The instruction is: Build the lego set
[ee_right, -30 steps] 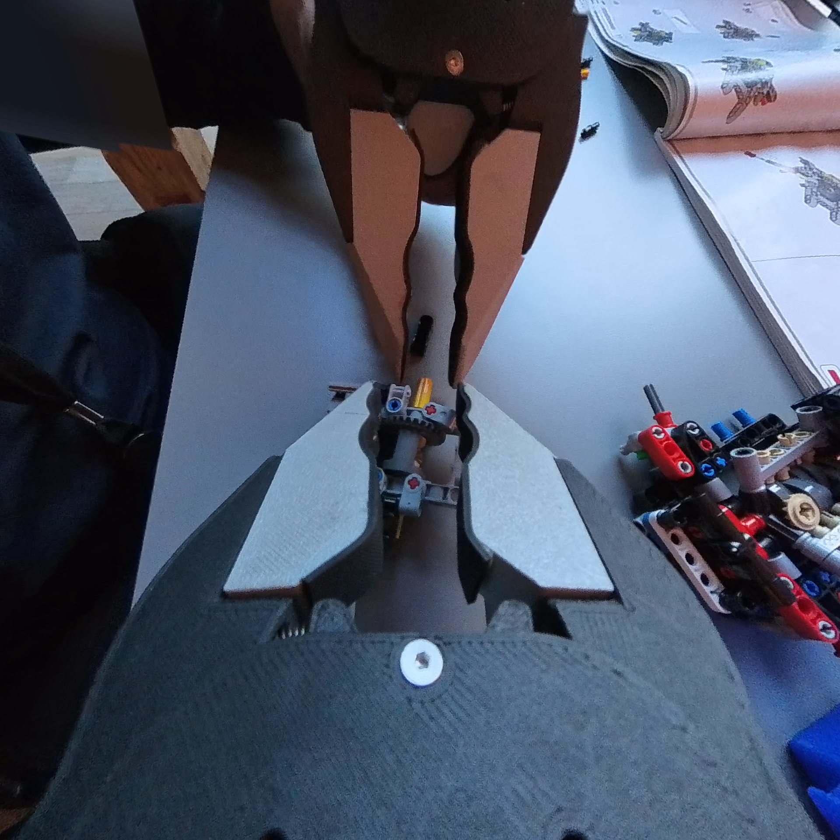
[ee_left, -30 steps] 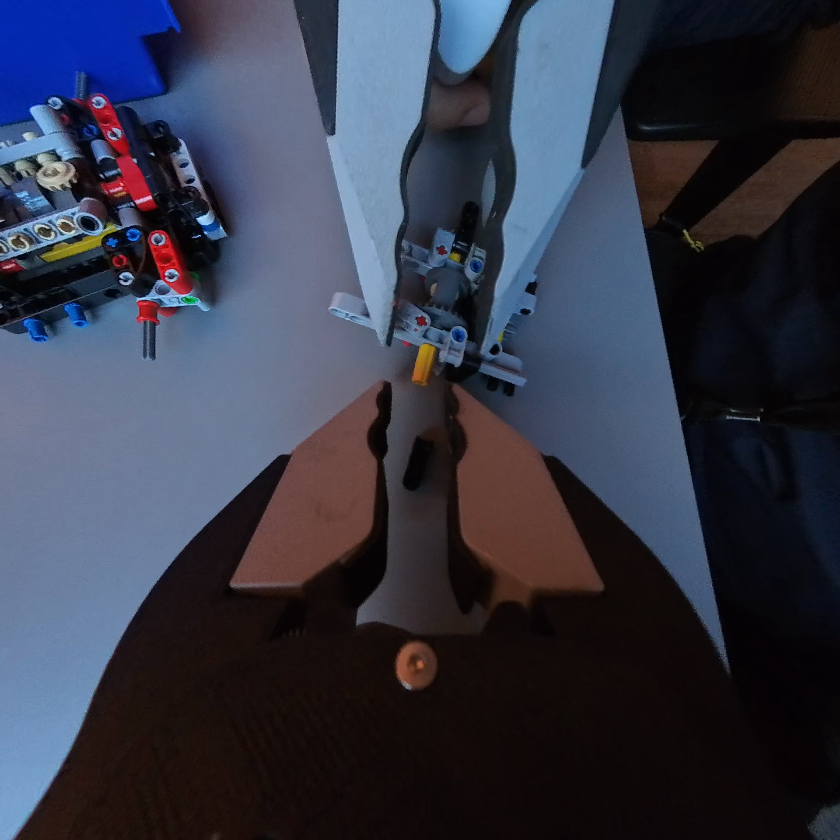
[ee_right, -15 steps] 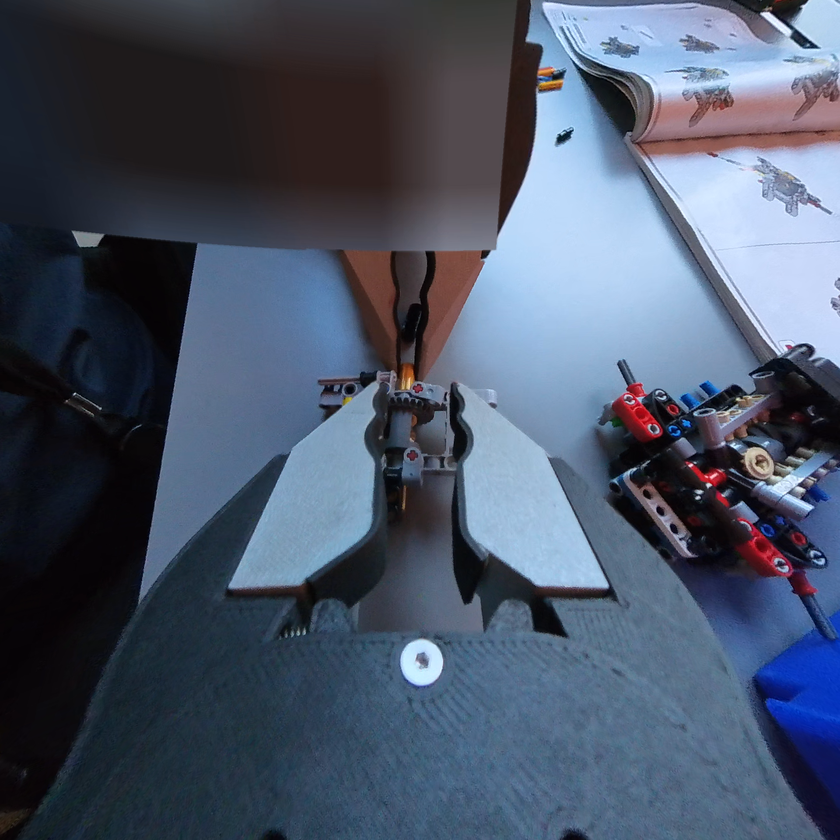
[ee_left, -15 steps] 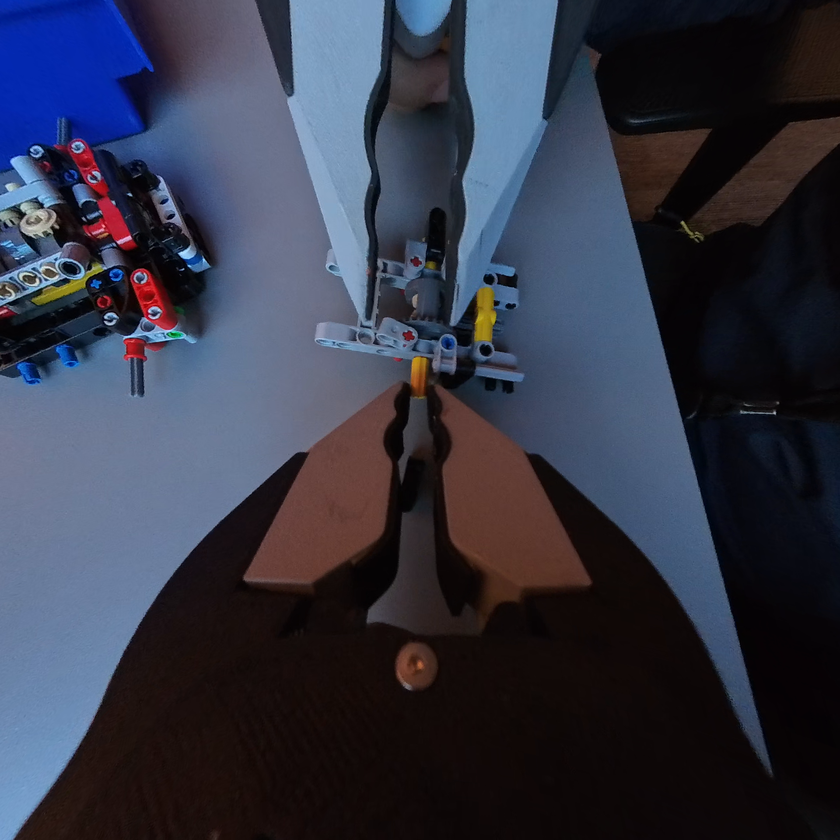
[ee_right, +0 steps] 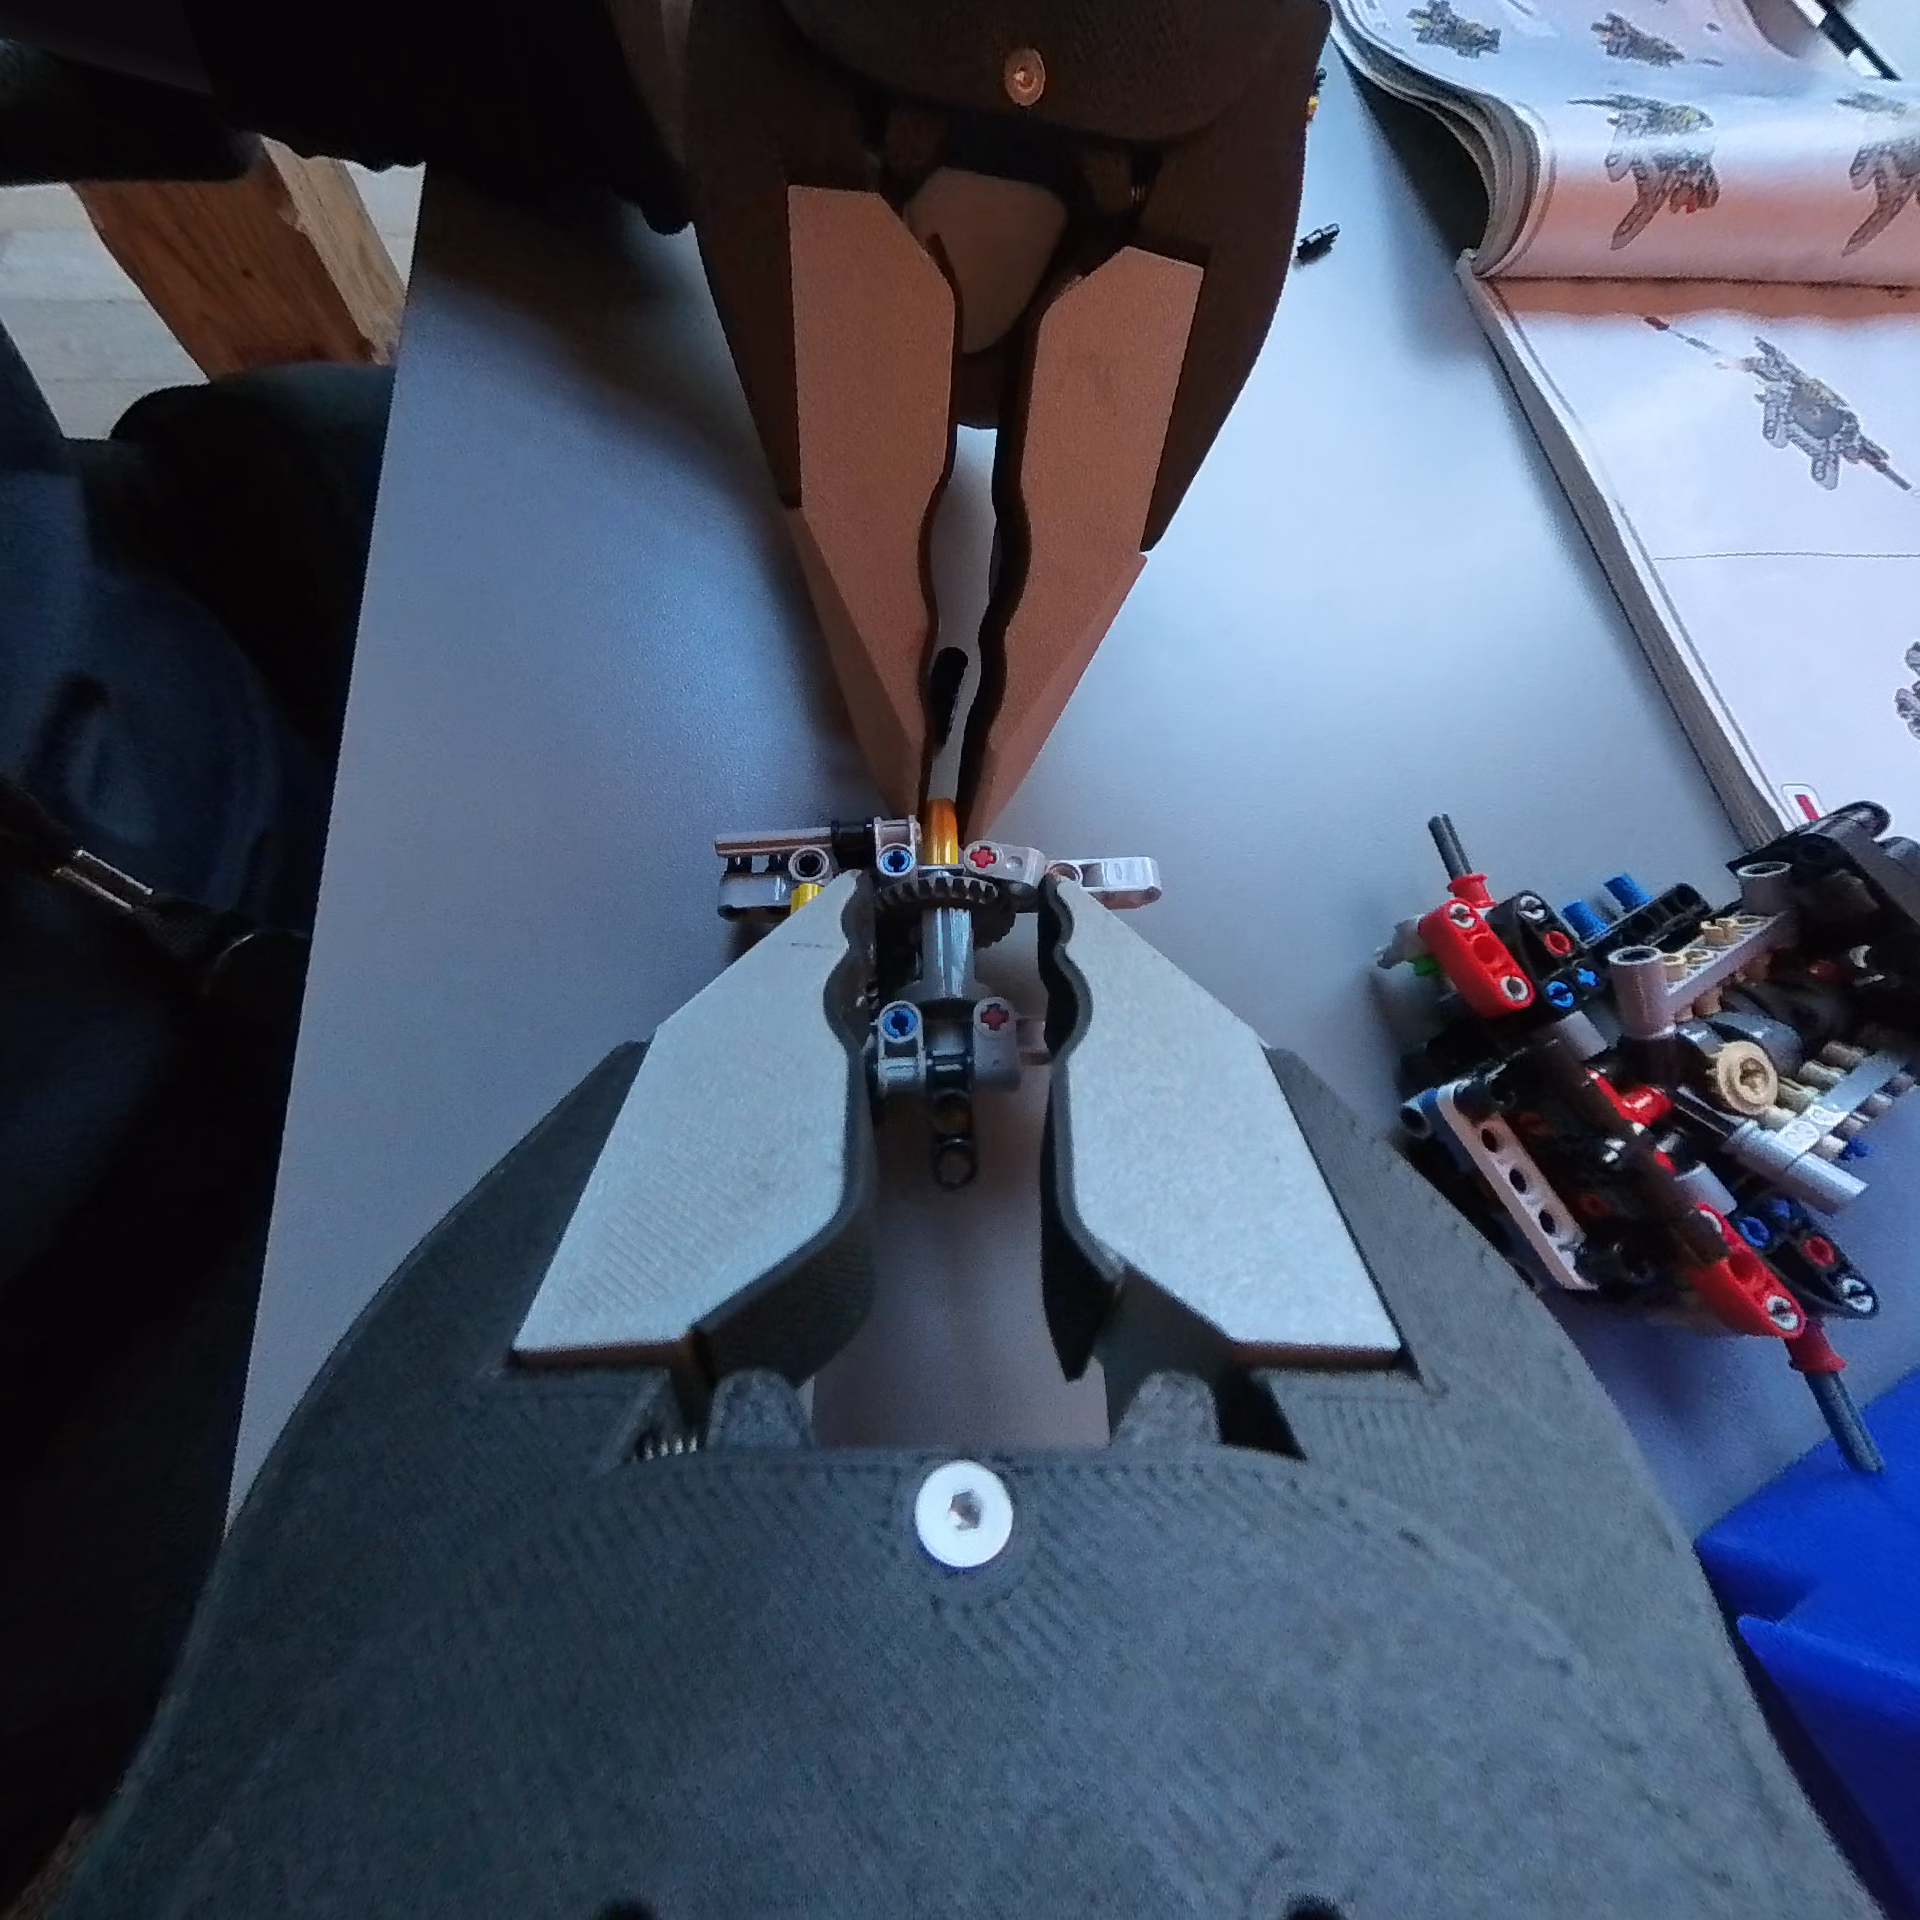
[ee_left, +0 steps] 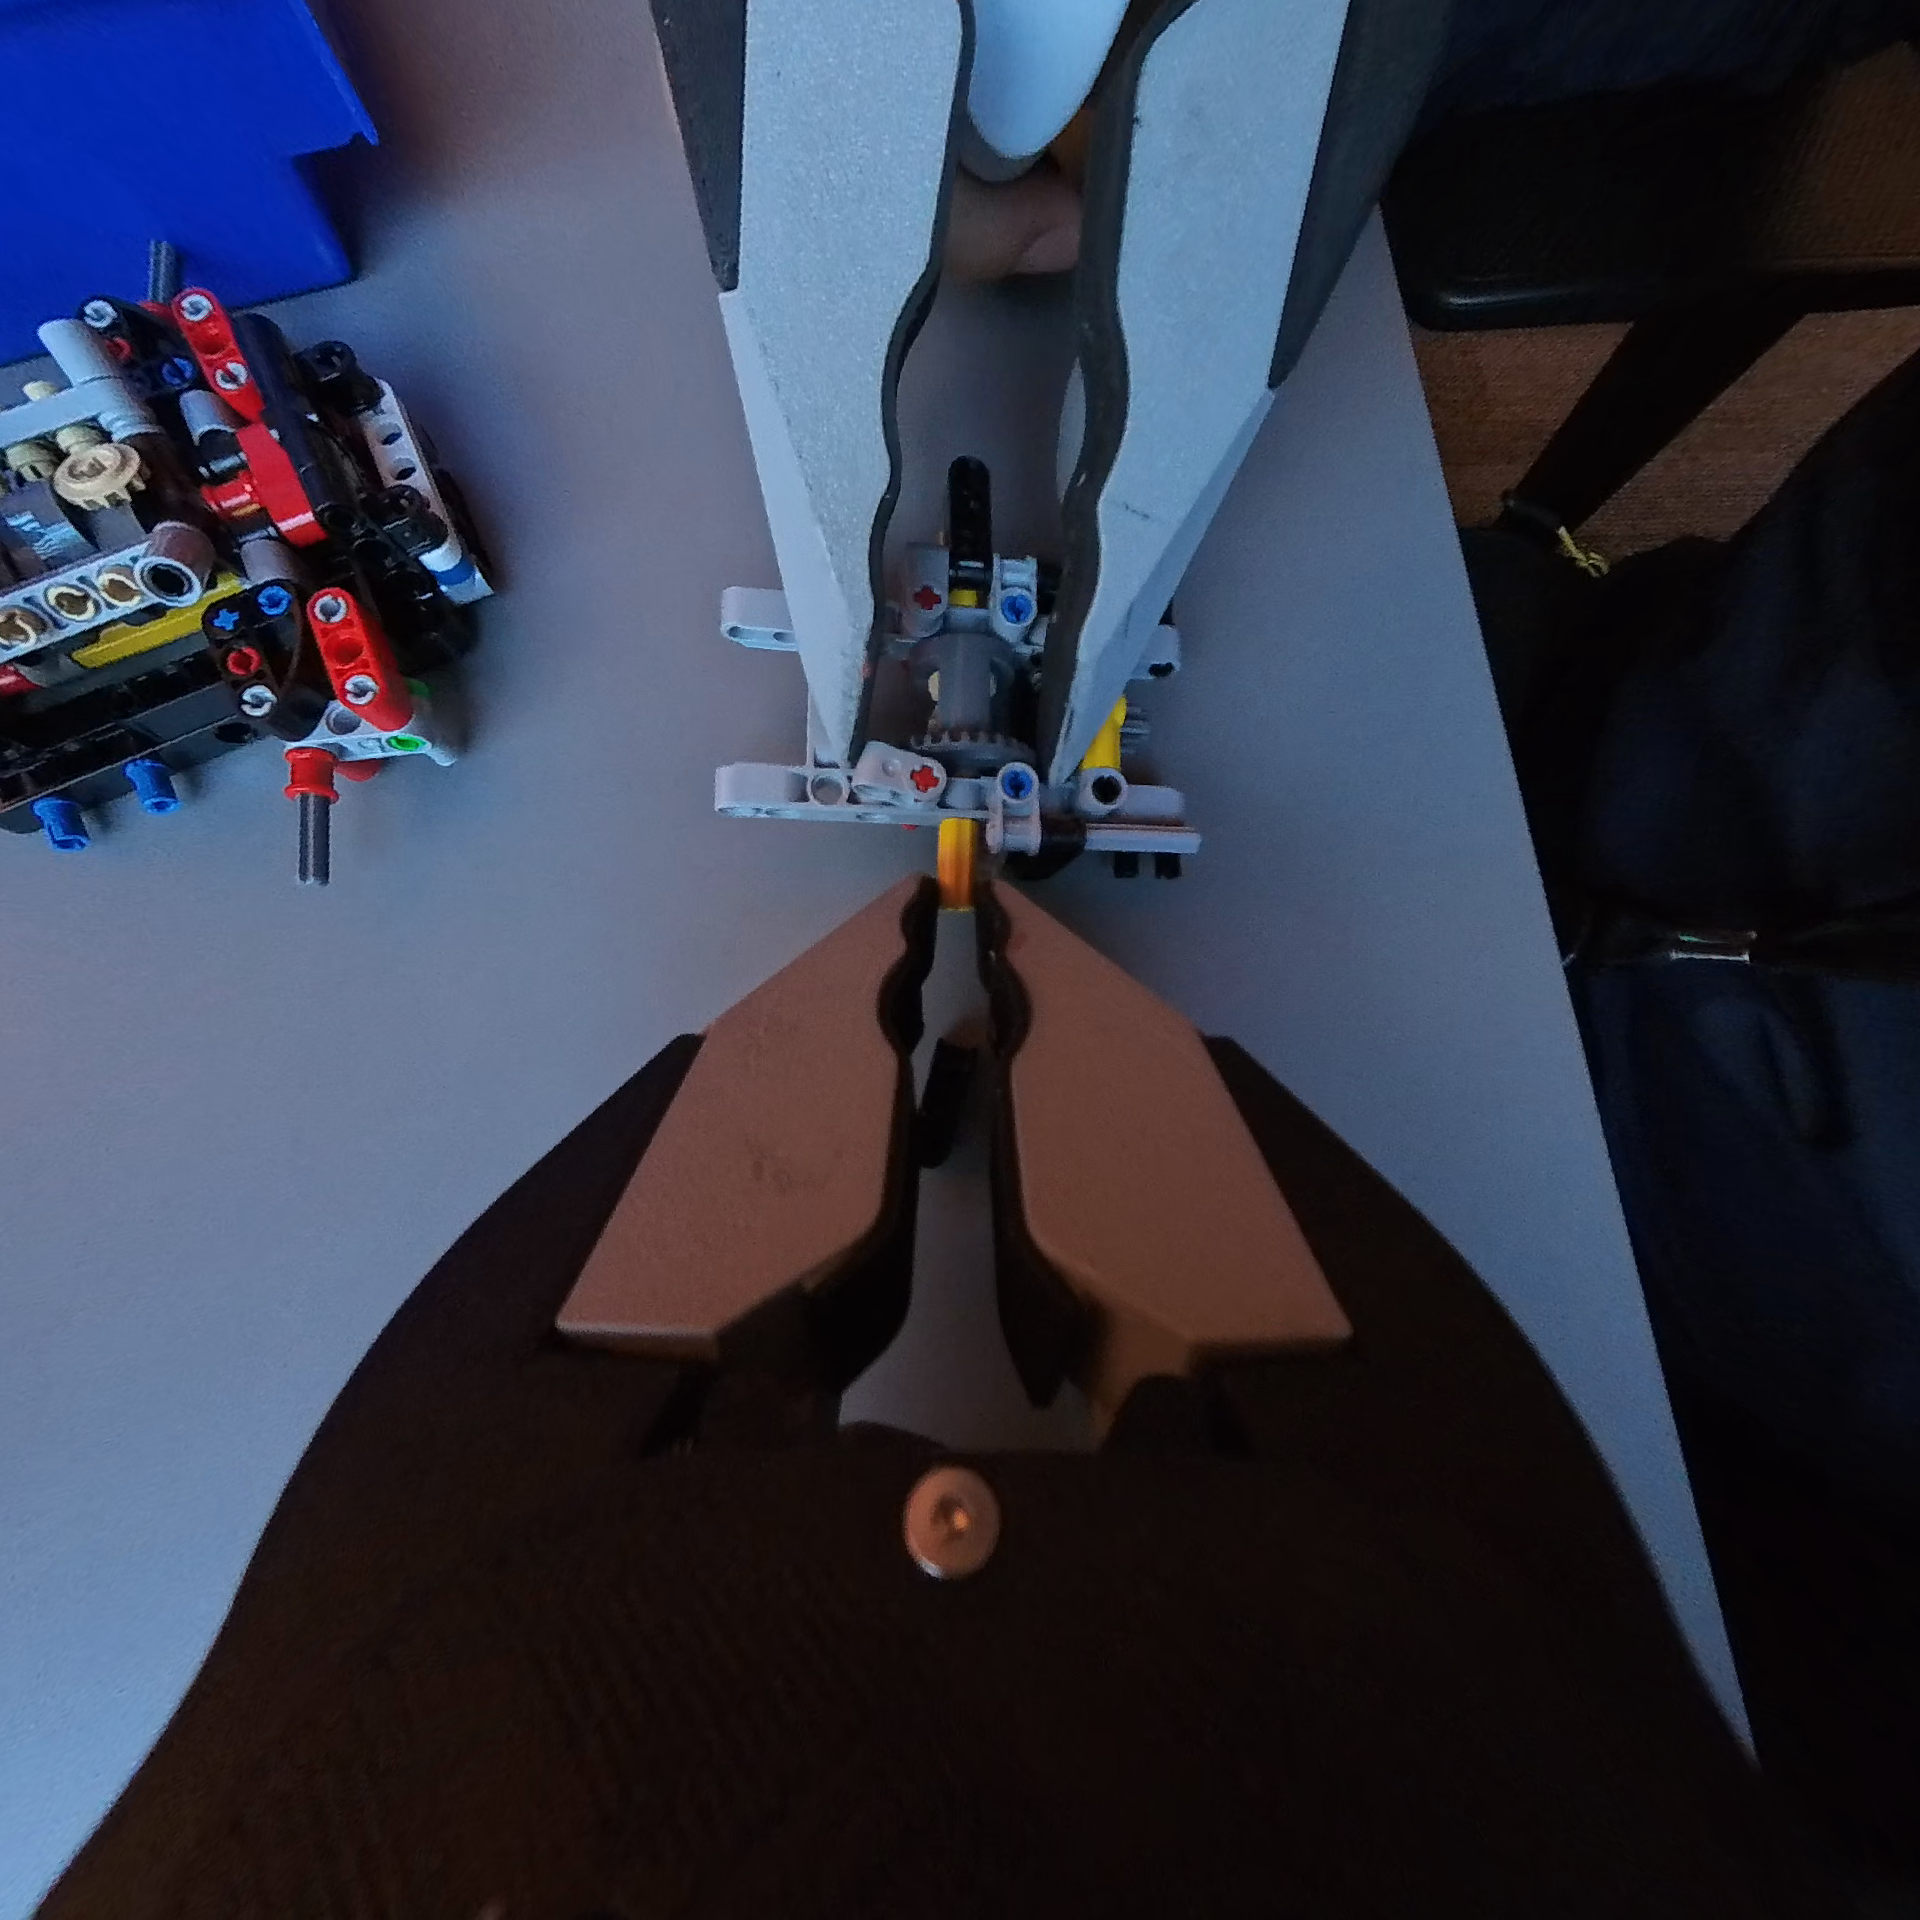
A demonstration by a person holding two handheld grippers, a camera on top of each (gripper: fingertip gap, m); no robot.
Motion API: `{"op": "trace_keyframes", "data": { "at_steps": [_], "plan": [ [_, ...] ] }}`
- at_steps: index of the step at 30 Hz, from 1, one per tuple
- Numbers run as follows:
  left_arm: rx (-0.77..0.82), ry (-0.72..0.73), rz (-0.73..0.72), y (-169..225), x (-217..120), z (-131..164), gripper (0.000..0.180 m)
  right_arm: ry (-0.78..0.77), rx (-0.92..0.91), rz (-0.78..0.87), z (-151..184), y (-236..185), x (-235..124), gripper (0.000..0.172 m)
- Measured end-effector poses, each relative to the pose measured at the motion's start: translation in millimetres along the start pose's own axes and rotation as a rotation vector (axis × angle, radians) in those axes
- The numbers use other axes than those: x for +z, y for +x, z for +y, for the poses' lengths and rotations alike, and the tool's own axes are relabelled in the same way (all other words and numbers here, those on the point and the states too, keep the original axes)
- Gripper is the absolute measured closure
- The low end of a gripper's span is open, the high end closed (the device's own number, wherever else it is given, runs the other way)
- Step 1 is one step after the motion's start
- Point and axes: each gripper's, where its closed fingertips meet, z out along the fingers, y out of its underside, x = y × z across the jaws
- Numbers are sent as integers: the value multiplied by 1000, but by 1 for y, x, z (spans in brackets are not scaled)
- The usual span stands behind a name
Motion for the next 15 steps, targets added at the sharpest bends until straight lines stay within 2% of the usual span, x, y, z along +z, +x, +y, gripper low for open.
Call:
{"op": "trace_keyframes", "data": {
  "at_steps": [15],
  "plan": [
    [55,-19,-34,3,-1,0,176,7,-29,1,-3,-2,4,143]
  ]
}}
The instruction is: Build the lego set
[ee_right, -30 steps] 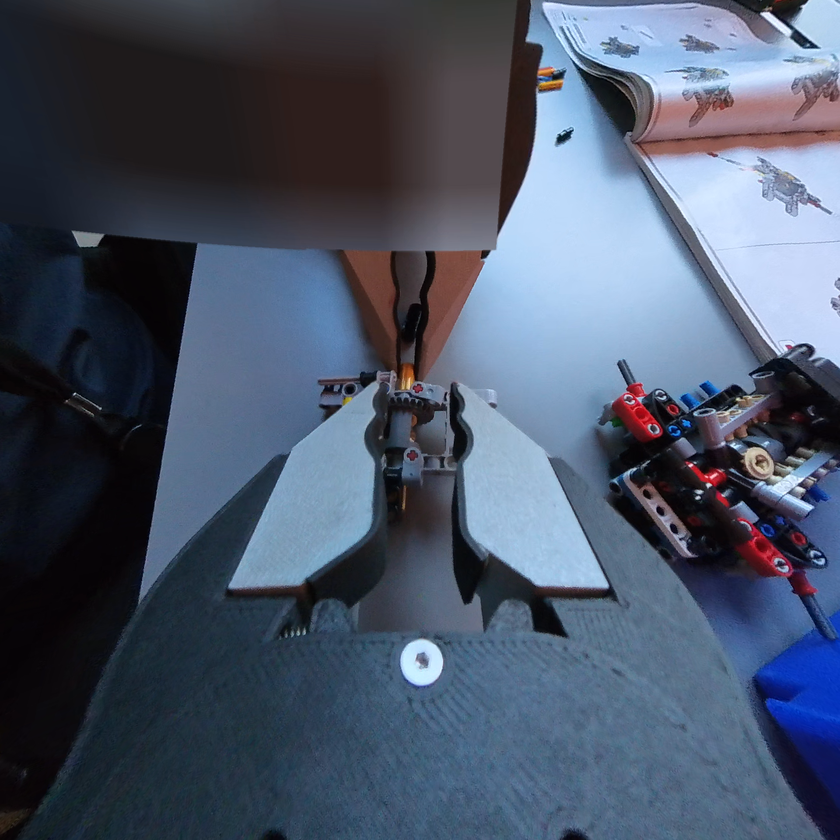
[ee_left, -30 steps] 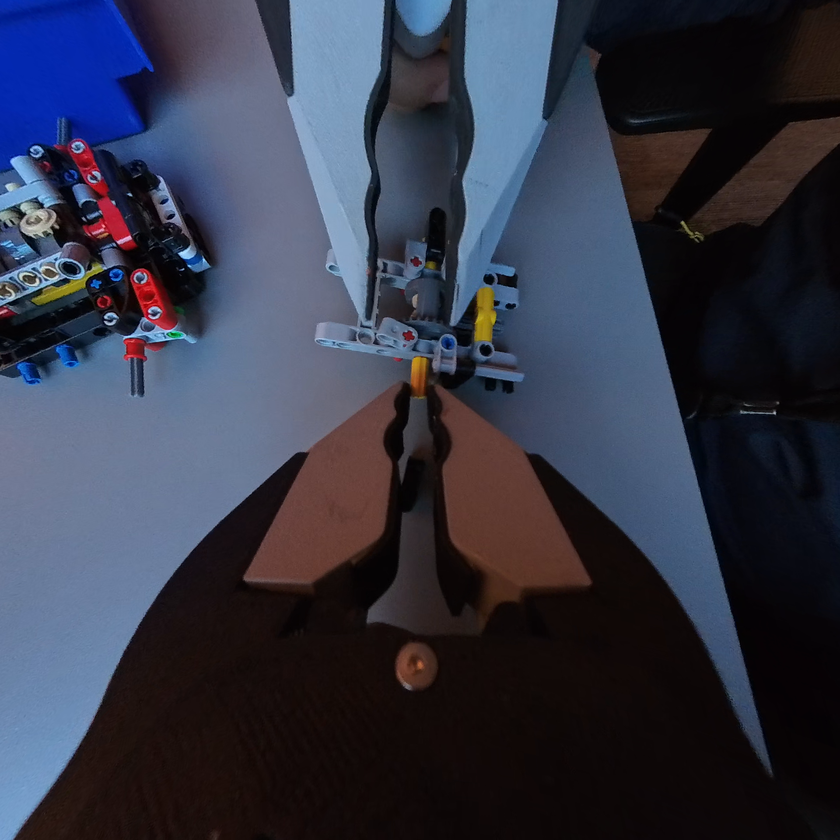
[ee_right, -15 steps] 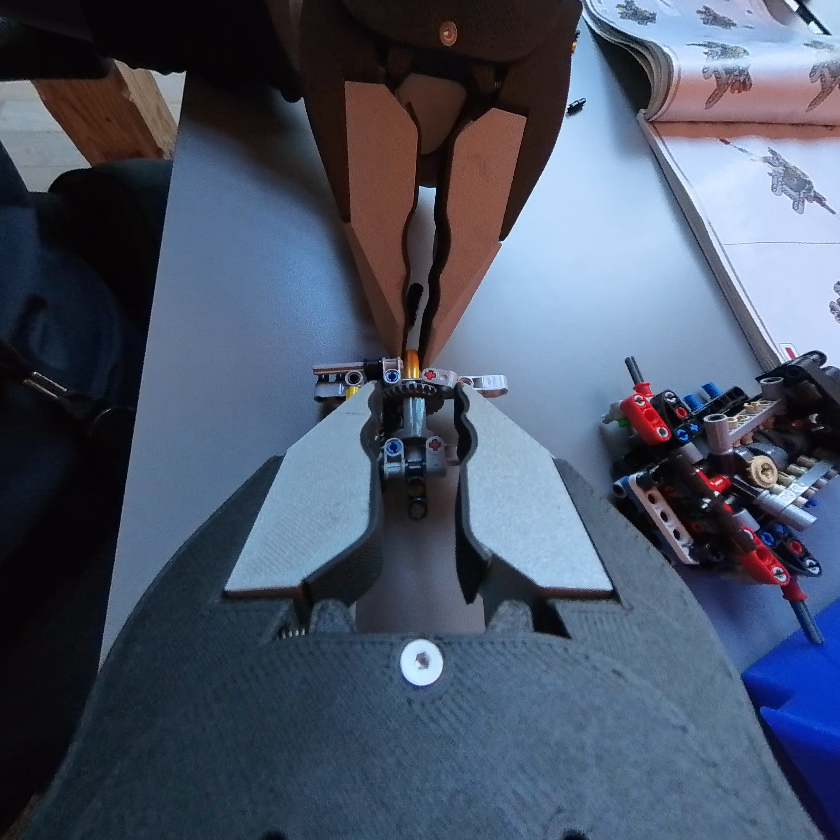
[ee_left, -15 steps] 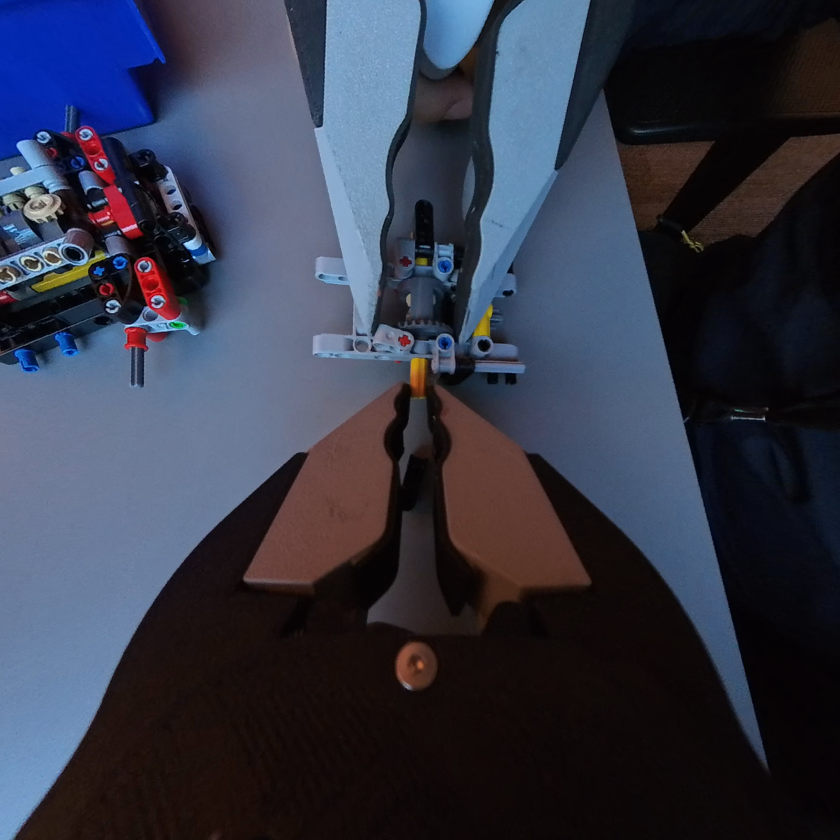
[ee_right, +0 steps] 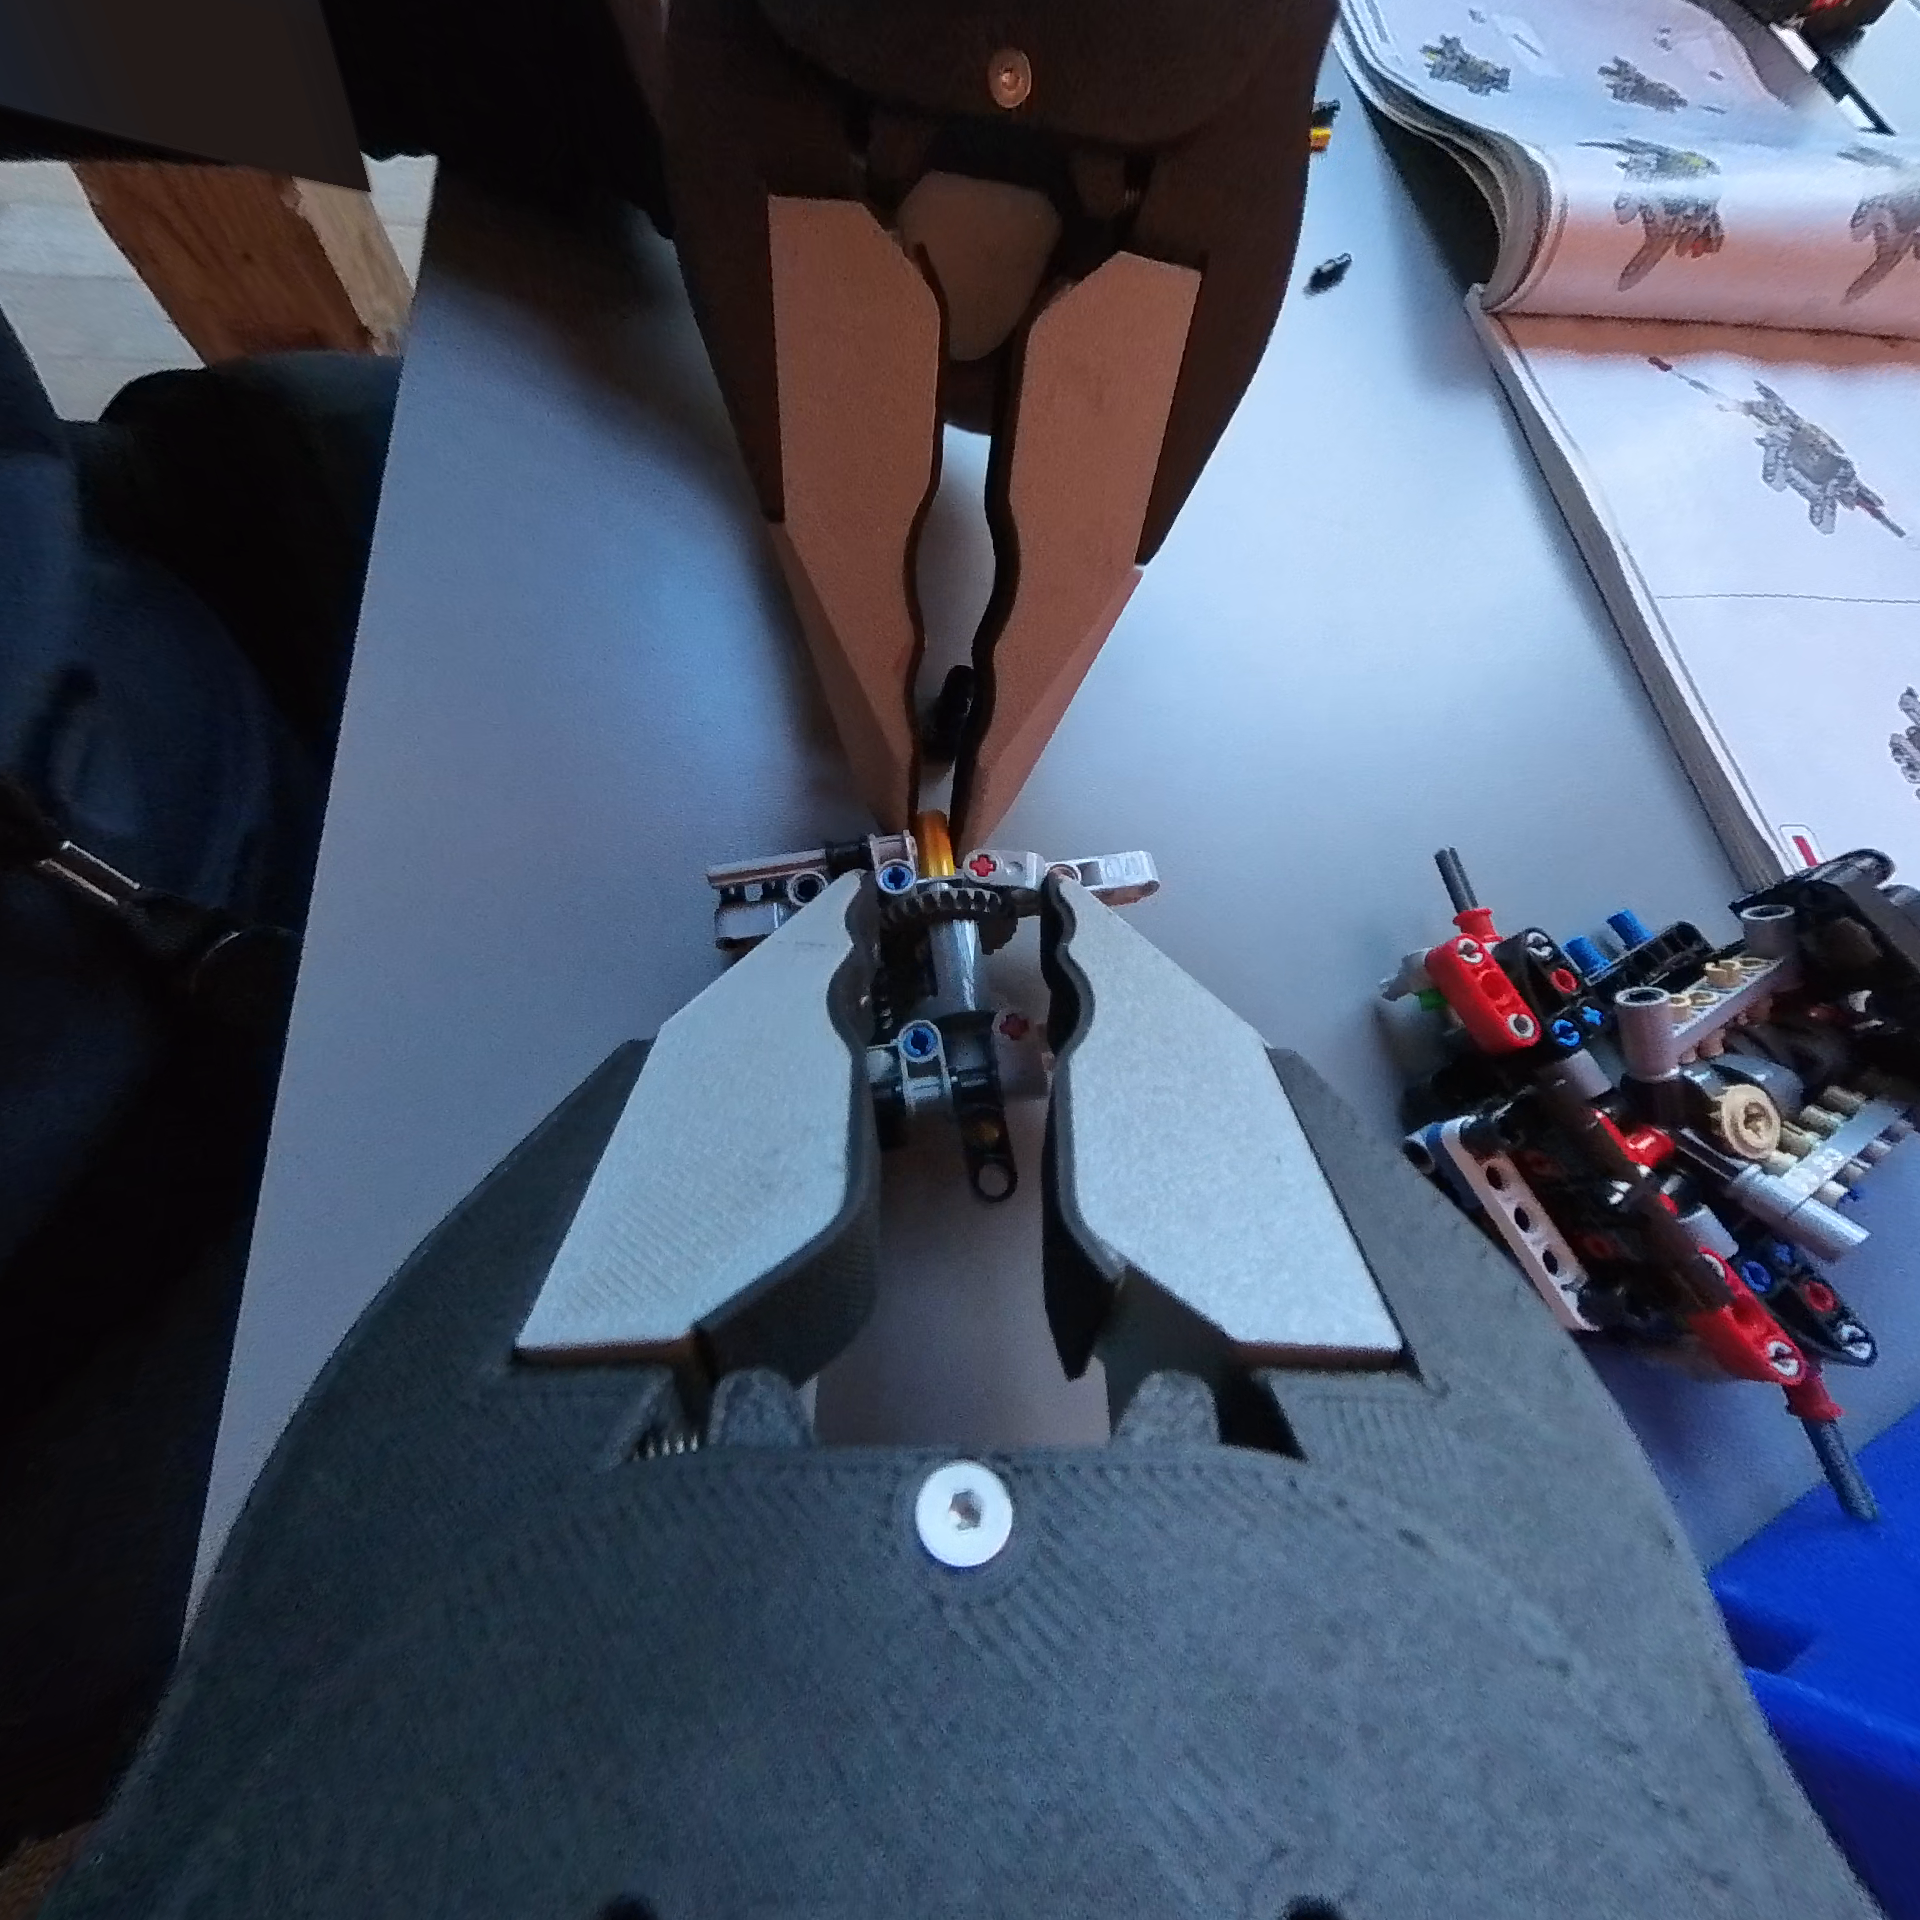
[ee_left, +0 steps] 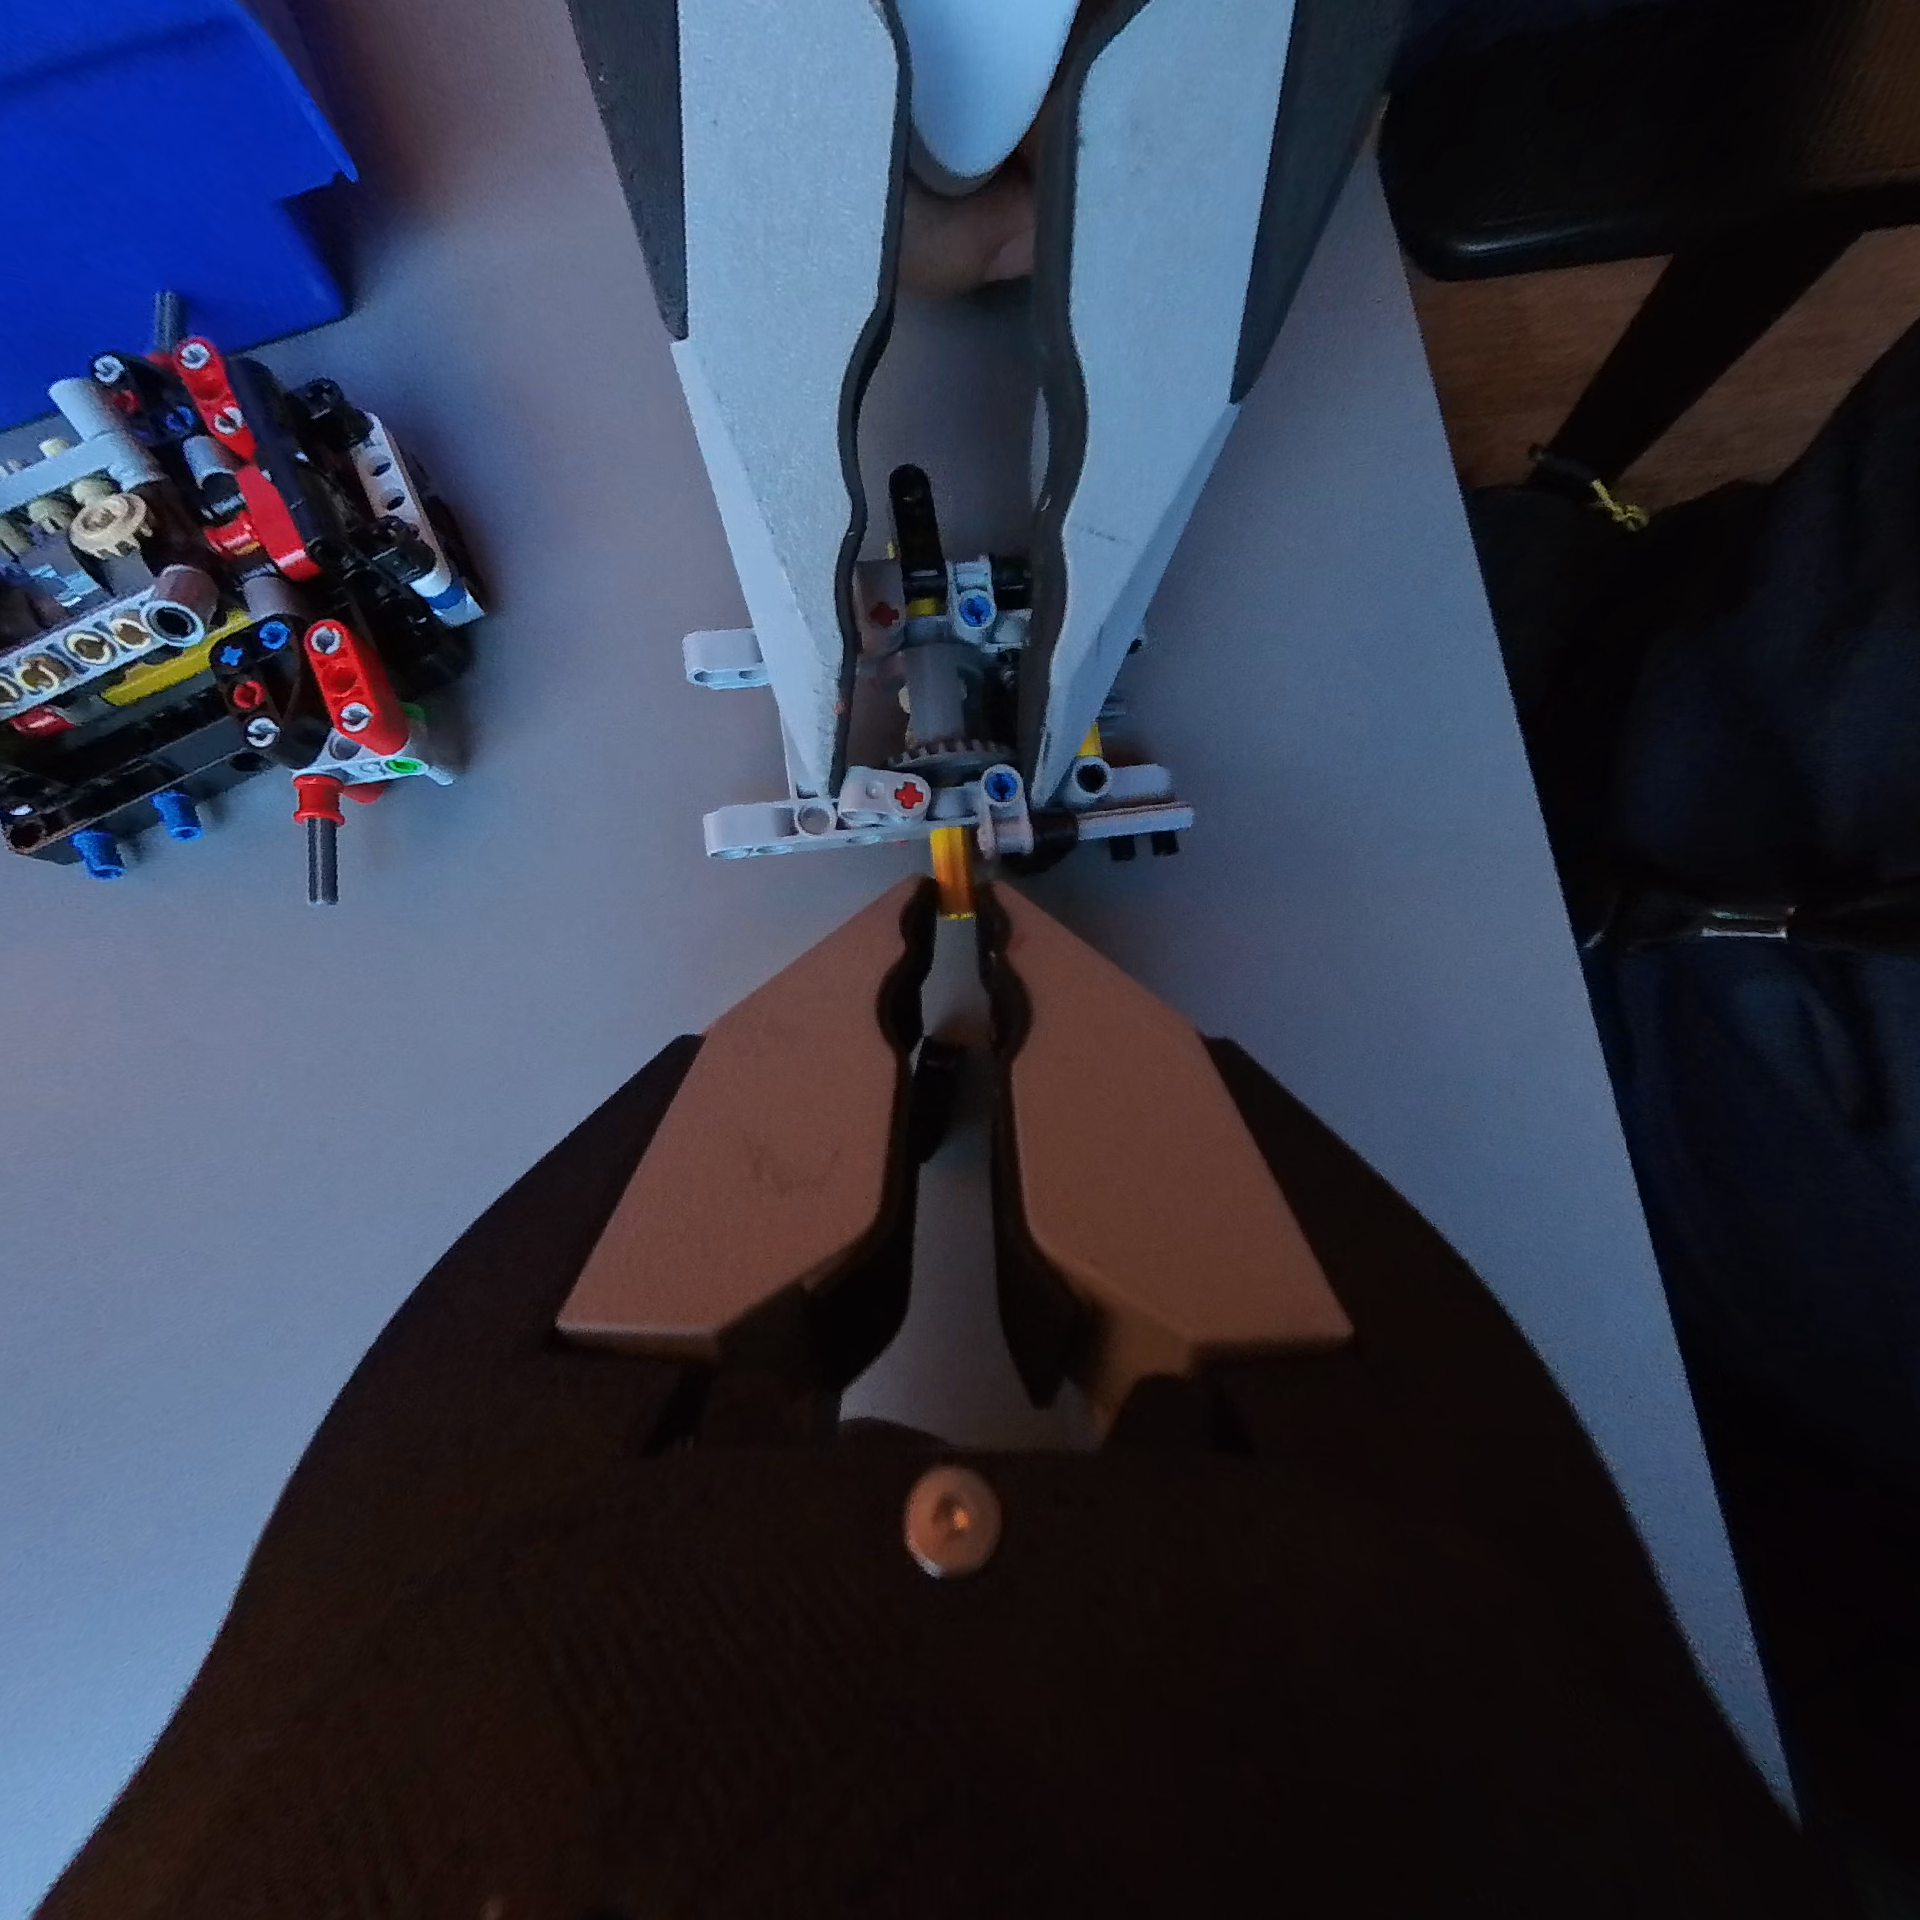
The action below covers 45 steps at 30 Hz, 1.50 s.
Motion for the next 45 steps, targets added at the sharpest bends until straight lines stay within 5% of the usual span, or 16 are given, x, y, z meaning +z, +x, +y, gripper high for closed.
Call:
{"op": "trace_keyframes", "data": {
  "at_steps": [12,25,31,45],
  "plan": [
    [-62,41,84,1,-9,2,170,9,26,-47,-1,-3,-1,143],
    [-530,168,169,-35,-16,0,174,20,-101,-4,-4,-8,-1,144],
    [-643,298,324,-30,-26,-19,166,37,-163,52,-8,-6,-3,144],
    [-644,298,281,-33,-18,-20,172,33,-195,104,-9,-2,-2,146]
  ]
}}
